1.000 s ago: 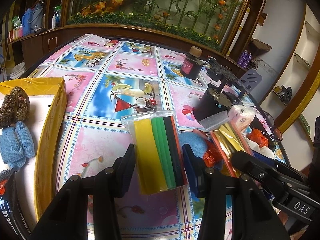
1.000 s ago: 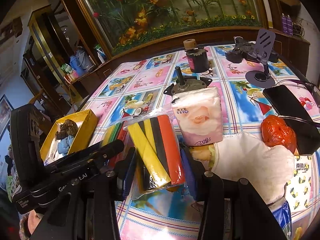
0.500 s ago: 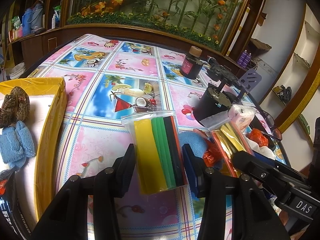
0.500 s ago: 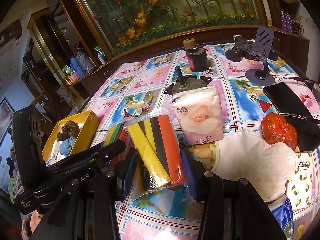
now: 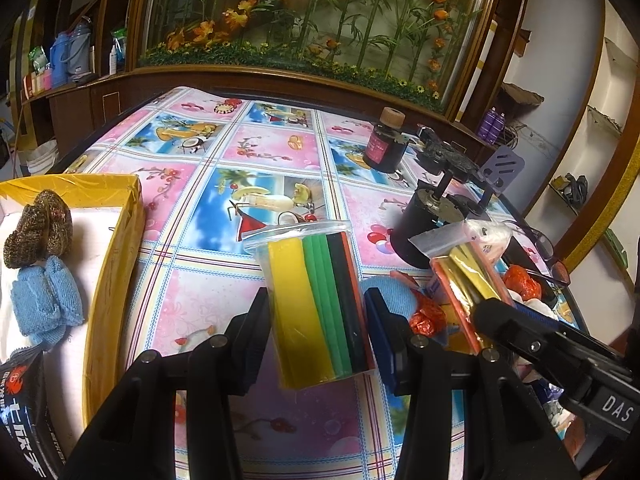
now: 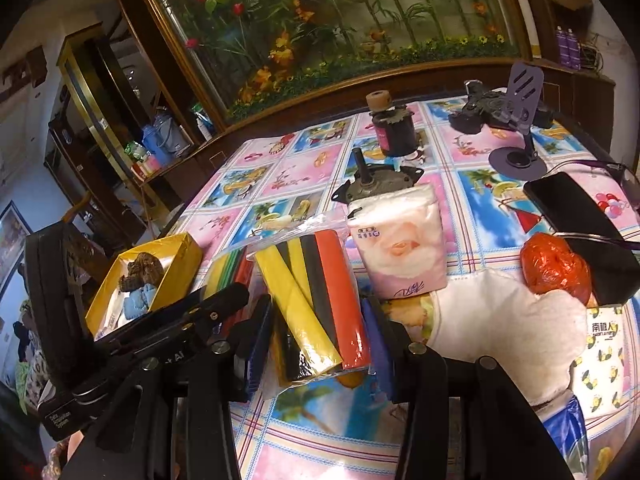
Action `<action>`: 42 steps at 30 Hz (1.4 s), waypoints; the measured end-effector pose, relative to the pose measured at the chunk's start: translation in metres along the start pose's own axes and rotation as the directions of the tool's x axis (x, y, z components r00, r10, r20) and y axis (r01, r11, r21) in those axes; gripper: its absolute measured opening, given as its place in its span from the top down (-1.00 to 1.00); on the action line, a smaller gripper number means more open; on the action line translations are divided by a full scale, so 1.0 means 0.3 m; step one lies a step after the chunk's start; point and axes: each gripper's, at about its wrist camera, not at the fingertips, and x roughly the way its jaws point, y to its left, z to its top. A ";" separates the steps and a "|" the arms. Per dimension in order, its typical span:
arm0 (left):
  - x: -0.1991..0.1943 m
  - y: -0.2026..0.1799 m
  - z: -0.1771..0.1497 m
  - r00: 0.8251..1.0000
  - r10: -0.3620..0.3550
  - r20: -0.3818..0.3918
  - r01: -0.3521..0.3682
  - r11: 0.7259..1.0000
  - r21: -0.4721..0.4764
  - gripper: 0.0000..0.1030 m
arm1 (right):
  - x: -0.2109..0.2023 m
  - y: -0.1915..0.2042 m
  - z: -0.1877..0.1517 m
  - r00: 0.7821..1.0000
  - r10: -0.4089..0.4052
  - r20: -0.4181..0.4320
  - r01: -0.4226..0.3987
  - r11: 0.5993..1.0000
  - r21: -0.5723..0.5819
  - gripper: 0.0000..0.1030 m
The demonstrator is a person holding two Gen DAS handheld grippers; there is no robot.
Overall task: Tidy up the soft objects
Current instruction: 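Lift both sponge packs off the tablecloth with both tools, then carry both sponge packs into the white box and open both tools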
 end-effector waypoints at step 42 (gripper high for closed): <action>-0.586 0.726 -0.003 0.974 0.197 0.116 -0.162 0.952 -0.258 0.12 | 0.105 0.746 -0.055 0.967 0.208 -0.144 -0.233 0.955 -0.184 0.05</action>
